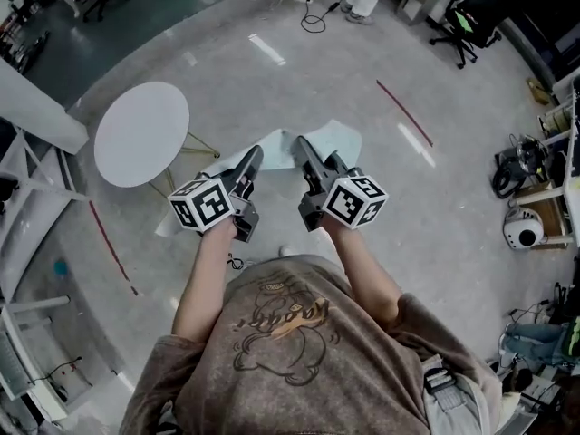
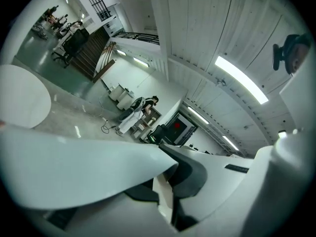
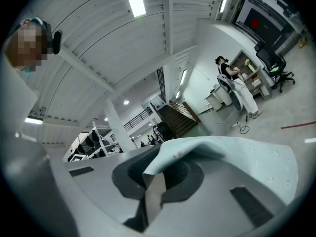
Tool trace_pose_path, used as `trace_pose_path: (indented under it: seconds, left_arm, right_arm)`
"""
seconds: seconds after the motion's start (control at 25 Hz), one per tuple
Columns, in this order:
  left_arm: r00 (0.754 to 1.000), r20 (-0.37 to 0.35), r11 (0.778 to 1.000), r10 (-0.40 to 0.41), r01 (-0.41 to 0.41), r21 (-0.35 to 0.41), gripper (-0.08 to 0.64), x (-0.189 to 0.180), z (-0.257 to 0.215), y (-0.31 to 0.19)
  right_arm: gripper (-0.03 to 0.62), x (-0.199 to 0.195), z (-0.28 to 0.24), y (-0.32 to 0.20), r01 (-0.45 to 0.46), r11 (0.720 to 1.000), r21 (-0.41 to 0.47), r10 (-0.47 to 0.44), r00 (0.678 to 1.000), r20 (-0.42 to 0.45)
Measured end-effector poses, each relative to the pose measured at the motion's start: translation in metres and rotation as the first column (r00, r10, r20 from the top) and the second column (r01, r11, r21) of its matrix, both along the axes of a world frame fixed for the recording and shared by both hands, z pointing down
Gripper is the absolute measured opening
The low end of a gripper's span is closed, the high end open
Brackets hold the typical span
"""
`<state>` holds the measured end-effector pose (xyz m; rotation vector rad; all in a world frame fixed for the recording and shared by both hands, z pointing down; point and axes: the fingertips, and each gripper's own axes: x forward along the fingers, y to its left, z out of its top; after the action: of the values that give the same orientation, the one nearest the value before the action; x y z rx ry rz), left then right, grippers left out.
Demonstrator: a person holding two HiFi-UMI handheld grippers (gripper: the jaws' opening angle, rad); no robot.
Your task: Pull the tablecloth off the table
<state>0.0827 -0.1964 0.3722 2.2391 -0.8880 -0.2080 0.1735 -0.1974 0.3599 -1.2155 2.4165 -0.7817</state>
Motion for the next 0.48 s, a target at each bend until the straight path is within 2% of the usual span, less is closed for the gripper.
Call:
trace_pose_path:
  seconds: [0.28,0.48]
  left_arm:
    - [0.984,0.017,0.984,-0.18,0.179,0.017,0.021,-0.086,-0.001,-0.002]
    - [0.947,0.035,0.947,-0.32,0.32,0.028,0.021,-0.115,-0.006,0.01]
  right_arm:
    - [0.014,-0.088,-0.001,-0.019,0.191,0.982,-0.006,-0.191,0.982,0.007]
    - [0.014,-0.121,-0.004,-0.018,0.332,0.943,0.002,-0.332,0.943,-0.006]
